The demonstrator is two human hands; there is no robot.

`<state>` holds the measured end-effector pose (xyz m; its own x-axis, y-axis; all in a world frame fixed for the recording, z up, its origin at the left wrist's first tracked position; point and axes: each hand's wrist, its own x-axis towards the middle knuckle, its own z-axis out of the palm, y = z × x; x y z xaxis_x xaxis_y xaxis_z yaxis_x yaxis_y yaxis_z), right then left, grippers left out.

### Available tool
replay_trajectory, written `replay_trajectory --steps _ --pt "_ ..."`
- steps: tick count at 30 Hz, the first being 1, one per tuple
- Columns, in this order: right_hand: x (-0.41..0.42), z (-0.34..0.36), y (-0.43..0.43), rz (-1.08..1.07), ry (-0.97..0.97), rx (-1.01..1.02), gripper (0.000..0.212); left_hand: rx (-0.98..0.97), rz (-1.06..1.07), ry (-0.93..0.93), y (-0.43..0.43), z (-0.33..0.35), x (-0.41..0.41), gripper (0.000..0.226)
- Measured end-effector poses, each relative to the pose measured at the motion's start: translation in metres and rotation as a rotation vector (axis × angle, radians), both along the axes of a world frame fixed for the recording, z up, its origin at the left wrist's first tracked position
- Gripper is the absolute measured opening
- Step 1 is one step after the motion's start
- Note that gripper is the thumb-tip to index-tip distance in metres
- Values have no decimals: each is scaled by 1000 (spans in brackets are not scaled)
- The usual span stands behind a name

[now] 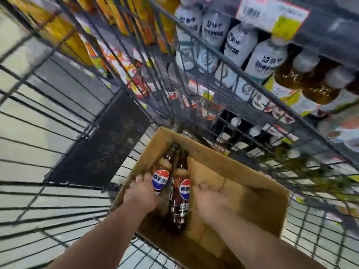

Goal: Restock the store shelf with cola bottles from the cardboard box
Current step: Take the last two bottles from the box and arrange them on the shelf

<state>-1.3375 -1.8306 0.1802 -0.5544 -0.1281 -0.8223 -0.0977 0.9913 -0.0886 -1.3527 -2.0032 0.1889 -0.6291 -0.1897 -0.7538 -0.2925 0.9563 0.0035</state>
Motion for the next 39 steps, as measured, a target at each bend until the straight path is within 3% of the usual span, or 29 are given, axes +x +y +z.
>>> replay_trajectory --steps 4,7,10,15,24,31,37,39 --pt "-4 -35 -17 -234 -72 -50 80 96 130 20 2 -36 -3 104" --pt "-1 -58 -29 -523 -99 -105 90 50 133 87 3 -50 -3 102" --pt "0 -70 -38 -850 -113 -217 93 -5 102 118 8 -55 0 100" --pt "4 -84 -50 -1097 -121 -304 81 -81 68 147 12 -64 2 98" --pt "27 -47 1 -1228 -160 -439 60 -54 228 212 23 -69 9 88" --pt "52 -32 34 -1218 -106 -410 72 -194 201 246 21 -81 5 64" --pt "64 -26 42 -1205 -70 -444 69 -37 342 227 28 -86 7 91" --pt "65 -19 44 -1214 -59 -469 65 -11 333 216 21 -83 3 88"
